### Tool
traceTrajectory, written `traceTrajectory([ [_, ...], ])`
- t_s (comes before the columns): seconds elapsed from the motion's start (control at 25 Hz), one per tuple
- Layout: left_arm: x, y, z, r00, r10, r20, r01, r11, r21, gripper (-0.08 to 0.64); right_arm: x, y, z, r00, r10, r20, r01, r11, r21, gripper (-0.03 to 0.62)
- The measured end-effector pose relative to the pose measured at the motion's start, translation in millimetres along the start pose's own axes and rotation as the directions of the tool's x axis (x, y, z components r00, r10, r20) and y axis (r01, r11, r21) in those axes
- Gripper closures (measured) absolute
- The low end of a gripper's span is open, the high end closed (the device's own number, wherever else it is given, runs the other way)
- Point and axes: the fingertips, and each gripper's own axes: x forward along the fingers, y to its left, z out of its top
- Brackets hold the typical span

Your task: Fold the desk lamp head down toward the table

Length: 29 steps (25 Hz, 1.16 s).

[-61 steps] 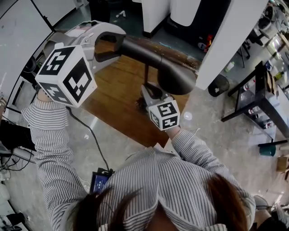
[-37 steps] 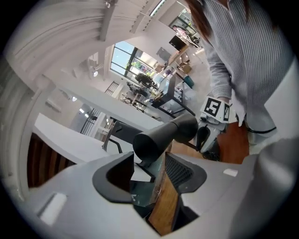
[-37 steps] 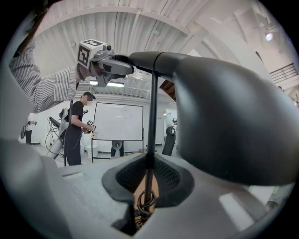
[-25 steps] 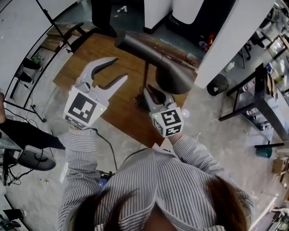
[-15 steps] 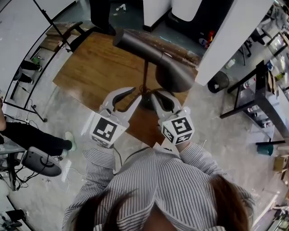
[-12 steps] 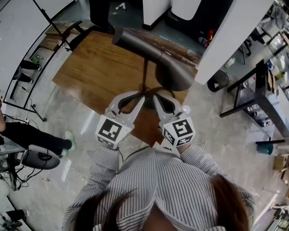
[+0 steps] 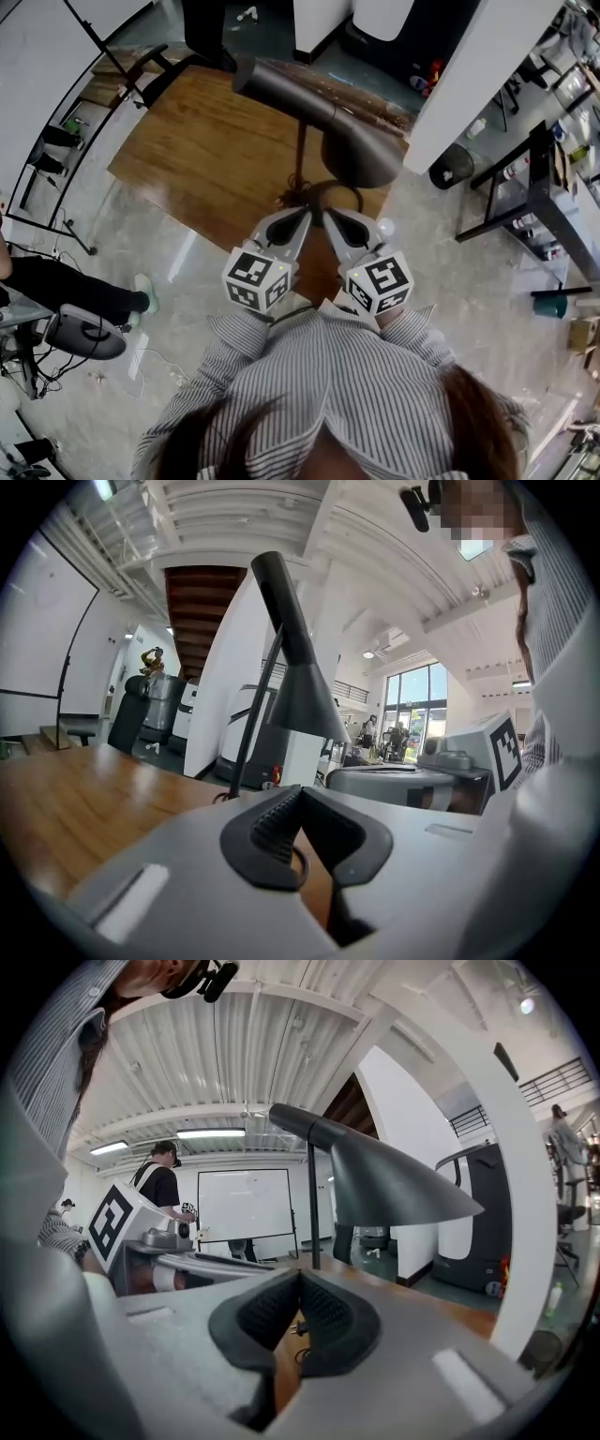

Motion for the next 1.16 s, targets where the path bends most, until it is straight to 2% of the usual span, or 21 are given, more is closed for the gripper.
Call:
traceTrajectory([
  [0.28, 4.7, -14.9, -6.2, 1.000, -0.017, 0.008, 0.017, 1.000, -0.011, 0.554, -3.8, -4.4, -4.6, 1.000, -0.004, -0.026, 0.004, 1.000, 0.009, 0.592],
  [0.8, 5.8, -14.2, -6.1, 0.997, 0.063, 0.037, -0.064, 0.997, 0.039, 0.554, -6.4, -11.6, -11.3, 0.998, -0.039, -0.057, 0.038, 0.999, -0.025, 0.592],
  [1.16, 7.8, -22.1, -11.3, 0.999, 0.042, 0.019, -0.043, 0.998, 0.055, 0.554, -7.9, -15.7, -15.6, 0.996, -0.048, -0.070, 0.047, 0.999, -0.016, 0.592],
])
